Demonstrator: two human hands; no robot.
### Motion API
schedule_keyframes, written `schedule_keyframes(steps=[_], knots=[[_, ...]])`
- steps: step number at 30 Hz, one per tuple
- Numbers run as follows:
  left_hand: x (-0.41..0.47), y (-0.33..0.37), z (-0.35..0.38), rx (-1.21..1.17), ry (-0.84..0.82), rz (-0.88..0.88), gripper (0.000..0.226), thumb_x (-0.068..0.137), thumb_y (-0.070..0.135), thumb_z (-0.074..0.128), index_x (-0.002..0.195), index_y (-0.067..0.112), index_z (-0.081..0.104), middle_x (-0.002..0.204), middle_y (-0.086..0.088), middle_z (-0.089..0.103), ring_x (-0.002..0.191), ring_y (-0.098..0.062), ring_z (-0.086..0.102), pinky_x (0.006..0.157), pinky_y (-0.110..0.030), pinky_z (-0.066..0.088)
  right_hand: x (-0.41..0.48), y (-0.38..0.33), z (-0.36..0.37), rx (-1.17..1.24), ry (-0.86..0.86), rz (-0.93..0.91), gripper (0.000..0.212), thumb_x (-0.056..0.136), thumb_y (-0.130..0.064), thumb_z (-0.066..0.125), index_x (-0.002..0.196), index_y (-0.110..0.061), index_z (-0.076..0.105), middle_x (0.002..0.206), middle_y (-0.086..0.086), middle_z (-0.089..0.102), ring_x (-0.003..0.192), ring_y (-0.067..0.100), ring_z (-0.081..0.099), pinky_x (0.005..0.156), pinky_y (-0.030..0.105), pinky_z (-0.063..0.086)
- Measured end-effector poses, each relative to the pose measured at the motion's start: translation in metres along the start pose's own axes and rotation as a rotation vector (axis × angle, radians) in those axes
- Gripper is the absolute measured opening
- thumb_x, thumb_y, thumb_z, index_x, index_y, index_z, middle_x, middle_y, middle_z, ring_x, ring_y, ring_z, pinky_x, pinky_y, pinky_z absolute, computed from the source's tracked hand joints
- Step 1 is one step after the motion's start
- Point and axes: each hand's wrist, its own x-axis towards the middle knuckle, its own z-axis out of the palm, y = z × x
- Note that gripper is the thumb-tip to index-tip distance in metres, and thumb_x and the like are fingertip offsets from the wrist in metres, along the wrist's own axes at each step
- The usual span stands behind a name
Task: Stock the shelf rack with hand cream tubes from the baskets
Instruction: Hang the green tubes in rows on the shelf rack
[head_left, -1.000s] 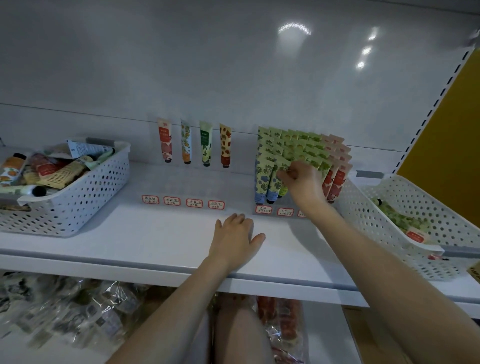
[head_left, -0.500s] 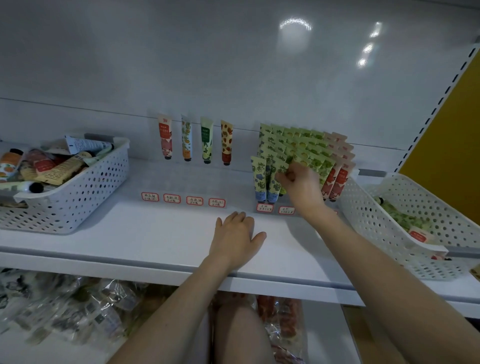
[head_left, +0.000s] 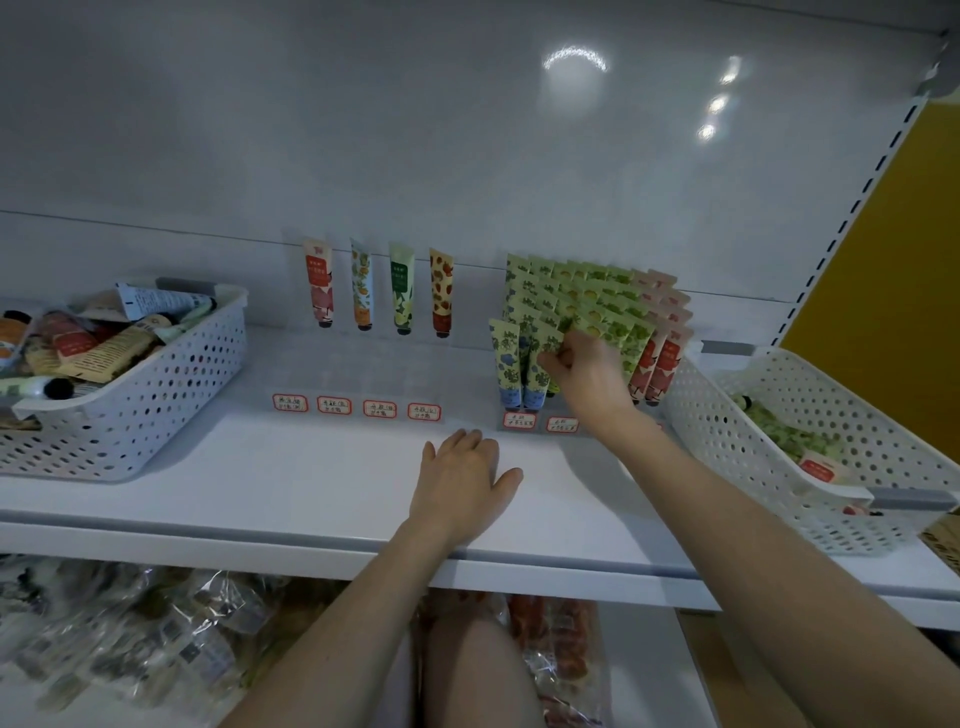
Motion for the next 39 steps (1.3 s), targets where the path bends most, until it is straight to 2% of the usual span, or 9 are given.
schedule_keyframes(steps=[5, 11, 18, 21, 23, 26, 29, 33, 39], knots=[[0.0, -0.001, 0.0, 0.0, 0.01, 0.008, 0.037, 0.094, 0.047, 0.038, 0.103, 0.016, 0.056, 0.141, -0.002, 0.044, 0.133, -0.018, 0.033, 0.109, -0.045, 0.026, 0.002, 0.004, -0.004, 0.009, -0.027, 0.03, 0.039, 0.092, -0.014, 0.056, 0.061, -0.016, 0.032, 0.06, 0.0, 0.04, 0.056, 0.016, 0.039, 0.047, 0.022, 0.03], [0.001, -0.003, 0.003, -0.03, -0.006, 0.001, 0.038, 0.093, 0.047, 0.038, 0.104, 0.016, 0.057, 0.147, -0.003, 0.039, 0.138, -0.019, 0.028, 0.112, -0.047, 0.023, 0.003, 0.0, -0.006, 0.01, -0.044, 0.043, 0.033, 0.091, -0.015, 0.056, 0.065, -0.009, 0.038, 0.066, 0.006, 0.046, 0.062, 0.02, 0.043, 0.054, 0.028, 0.031], [0.001, -0.002, 0.002, -0.021, 0.017, 0.01, 0.032, 0.092, 0.047, 0.039, 0.088, 0.017, 0.051, 0.125, -0.001, 0.052, 0.123, -0.021, 0.041, 0.105, -0.047, 0.031, 0.002, 0.001, -0.011, 0.052, -0.043, 0.029, 0.028, 0.088, -0.015, 0.06, 0.069, -0.008, 0.042, 0.061, 0.002, 0.039, 0.058, 0.018, 0.037, 0.049, 0.025, 0.028], [0.001, -0.002, 0.002, -0.029, 0.02, 0.009, 0.034, 0.092, 0.047, 0.039, 0.094, 0.016, 0.054, 0.129, 0.0, 0.051, 0.125, -0.018, 0.039, 0.107, -0.045, 0.029, 0.002, -0.003, -0.012, 0.049, -0.046, 0.012, 0.019, 0.089, -0.016, 0.059, 0.08, 0.0, 0.052, 0.064, 0.006, 0.043, 0.062, 0.02, 0.04, 0.051, 0.028, 0.03], [0.001, -0.002, 0.002, -0.037, 0.017, 0.012, 0.036, 0.092, 0.047, 0.039, 0.097, 0.016, 0.056, 0.133, 0.0, 0.049, 0.128, -0.018, 0.037, 0.108, -0.045, 0.027, 0.002, -0.006, -0.014, 0.031, -0.038, -0.009, 0.026, 0.089, -0.016, 0.059, 0.096, 0.009, 0.057, 0.072, 0.015, 0.055, 0.066, 0.024, 0.047, 0.057, 0.033, 0.041], [0.001, -0.002, 0.001, -0.049, 0.017, 0.013, 0.037, 0.093, 0.047, 0.039, 0.099, 0.015, 0.057, 0.134, 0.0, 0.048, 0.129, -0.017, 0.035, 0.11, -0.045, 0.025, 0.003, -0.008, -0.023, -0.052, 0.085, -0.083, 0.03, 0.091, -0.021, 0.057, 0.1, 0.007, 0.061, 0.089, 0.022, 0.066, 0.079, 0.034, 0.062, 0.074, 0.046, 0.053], [0.0, -0.001, 0.0, -0.048, 0.031, 0.016, 0.037, 0.092, 0.046, 0.041, 0.099, 0.014, 0.058, 0.128, -0.001, 0.051, 0.125, -0.017, 0.039, 0.106, -0.043, 0.027, 0.008, -0.016, -0.028, -0.121, 0.28, -0.301, 0.024, 0.091, -0.019, 0.056, 0.093, 0.002, 0.066, 0.086, 0.016, 0.068, 0.078, 0.031, 0.062, 0.069, 0.043, 0.053], [0.0, -0.002, 0.001, -0.044, 0.047, 0.017, 0.037, 0.091, 0.047, 0.042, 0.095, 0.014, 0.058, 0.122, 0.001, 0.054, 0.122, -0.017, 0.041, 0.104, -0.043, 0.031, 0.022, -0.036, -0.016, -0.29, 0.154, -0.442, 0.024, 0.091, -0.022, 0.055, 0.088, -0.003, 0.07, 0.088, 0.011, 0.068, 0.089, 0.029, 0.058, 0.076, 0.032, 0.045], [0.0, -0.002, 0.0, -0.031, 0.051, 0.017, 0.035, 0.091, 0.047, 0.041, 0.09, 0.016, 0.055, 0.114, 0.002, 0.055, 0.116, -0.019, 0.045, 0.102, -0.045, 0.034, 0.026, -0.036, -0.011, -0.453, 0.052, -0.36, 0.023, 0.094, -0.016, 0.049, 0.097, -0.008, 0.07, 0.099, 0.008, 0.067, 0.104, 0.026, 0.052, 0.082, 0.027, 0.034]])
